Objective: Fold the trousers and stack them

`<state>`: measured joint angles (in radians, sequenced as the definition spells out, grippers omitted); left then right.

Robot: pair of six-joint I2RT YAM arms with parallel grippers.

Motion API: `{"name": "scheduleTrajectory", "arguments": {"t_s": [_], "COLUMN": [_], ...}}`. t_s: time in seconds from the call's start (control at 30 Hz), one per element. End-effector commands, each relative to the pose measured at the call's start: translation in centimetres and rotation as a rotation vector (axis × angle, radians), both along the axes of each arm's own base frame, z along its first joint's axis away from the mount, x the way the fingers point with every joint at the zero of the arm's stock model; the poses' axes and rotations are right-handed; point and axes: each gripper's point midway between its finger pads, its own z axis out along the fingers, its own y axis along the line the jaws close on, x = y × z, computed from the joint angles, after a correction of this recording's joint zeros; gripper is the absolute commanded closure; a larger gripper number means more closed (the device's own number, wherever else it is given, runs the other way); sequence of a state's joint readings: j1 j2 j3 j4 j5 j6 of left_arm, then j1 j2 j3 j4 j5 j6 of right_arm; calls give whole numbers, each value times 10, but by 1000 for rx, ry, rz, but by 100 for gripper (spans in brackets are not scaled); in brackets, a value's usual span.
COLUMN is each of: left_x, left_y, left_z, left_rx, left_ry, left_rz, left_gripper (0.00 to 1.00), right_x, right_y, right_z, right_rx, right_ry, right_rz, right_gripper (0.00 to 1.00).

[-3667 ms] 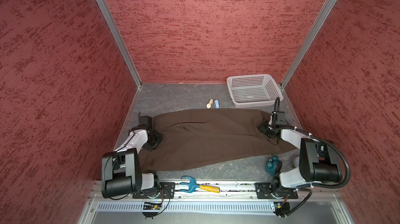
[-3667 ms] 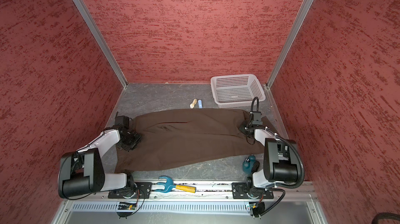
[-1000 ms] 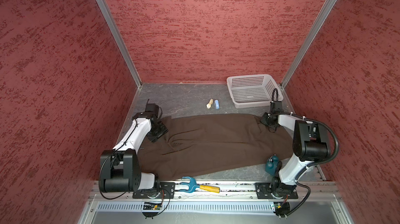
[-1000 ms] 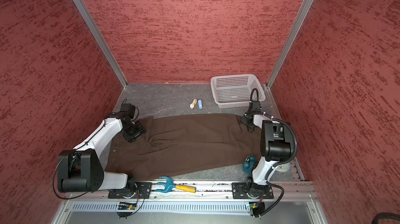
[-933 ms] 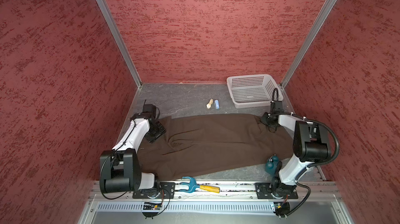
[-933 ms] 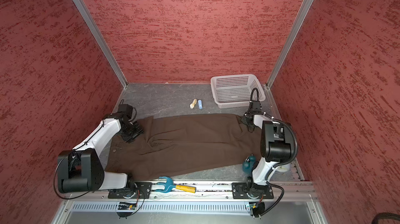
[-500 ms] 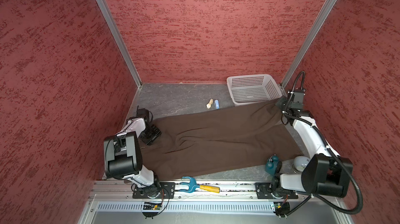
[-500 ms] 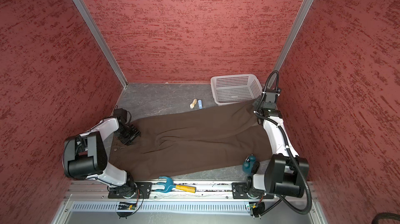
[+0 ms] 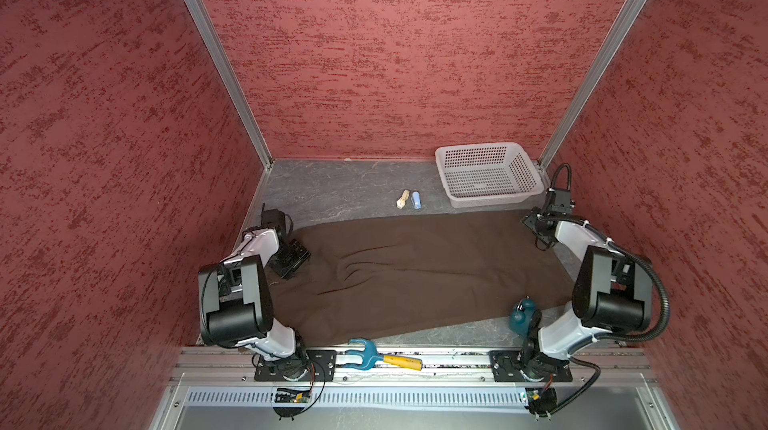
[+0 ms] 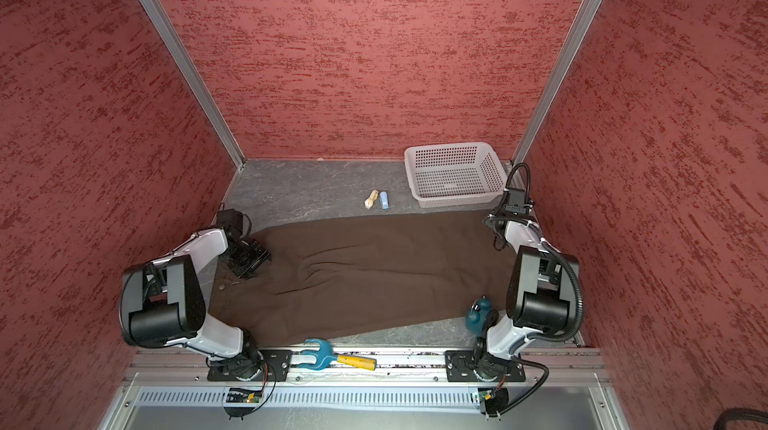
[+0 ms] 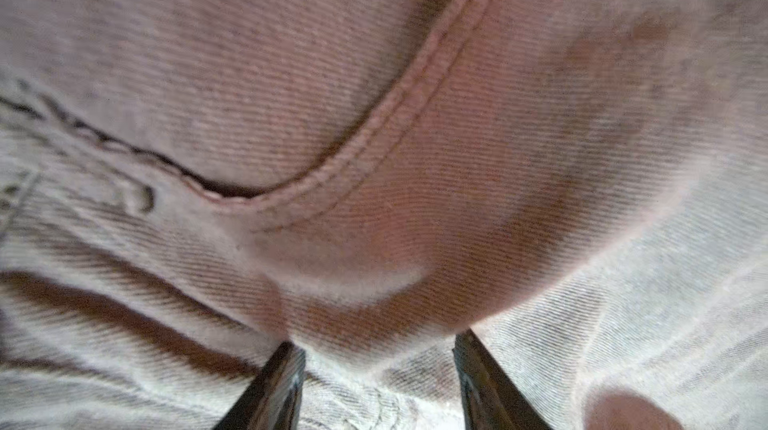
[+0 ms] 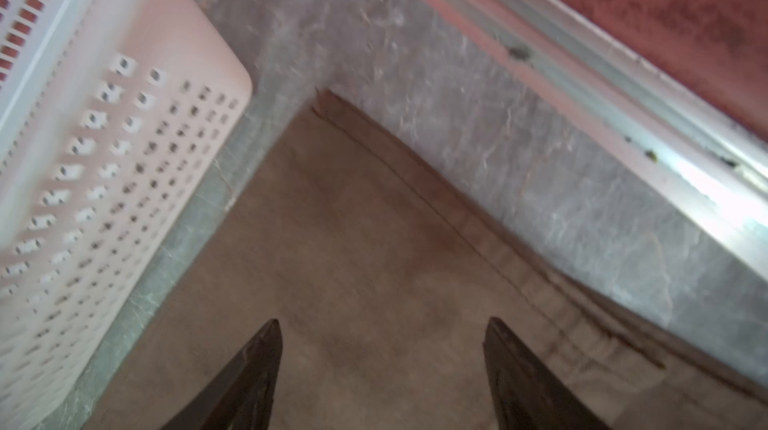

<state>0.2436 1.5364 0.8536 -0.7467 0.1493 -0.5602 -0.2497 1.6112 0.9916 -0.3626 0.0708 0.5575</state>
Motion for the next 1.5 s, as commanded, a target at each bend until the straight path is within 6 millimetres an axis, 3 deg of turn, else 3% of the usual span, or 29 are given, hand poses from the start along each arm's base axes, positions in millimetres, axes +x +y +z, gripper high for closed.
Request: {"name": "scheduleTrajectory", "arguments": {"t_s": [0.0, 0.2, 0.3, 0.33, 0.37, 0.43, 0.53, 0.73, 0.97, 1.17, 1.47], "left_x": [6, 7, 12, 15, 19, 23, 30, 45, 78, 105, 150], "left_y": [-2, 1, 9, 12, 15, 21, 28, 35, 27, 19, 8], "left_z": [4, 1, 8, 12, 16, 20, 21, -3, -5, -14, -28], "left_rx": [1, 45, 81, 96, 116, 162, 223, 220, 261, 310, 248], "left_ry": [-26, -1, -17, -32, -46, -47, -28, 15, 8, 20, -9], "left_rz": [-11, -15, 0, 4, 8, 15, 13, 53, -6, -81, -110], "left_gripper": [42, 41, 39, 38, 37, 36, 36, 33, 33, 37, 38], "right_x": [-2, -30, -30, -25, -19, -11, -5, -6, -23, -29, -31], "right_y": [4, -2, -6, -6, -3, 1, 3, 2, -1, -7, -18], "right_z": [16, -1, 0, 4, 8, 9, 1, -14, -22, -18, -13], "right_rx": [12, -14, -3, 8, 25, 62, 91, 103, 89, 79, 63], "right_ry": [-47, 7, -8, -31, -61, -92, -82, -47, -20, -26, -27], "right_rz": [10, -14, -19, -4, 25, 52, 57, 51, 27, 6, -11], "right_gripper": [30, 36, 35, 40, 54, 74, 85, 82, 79, 76, 70]}}
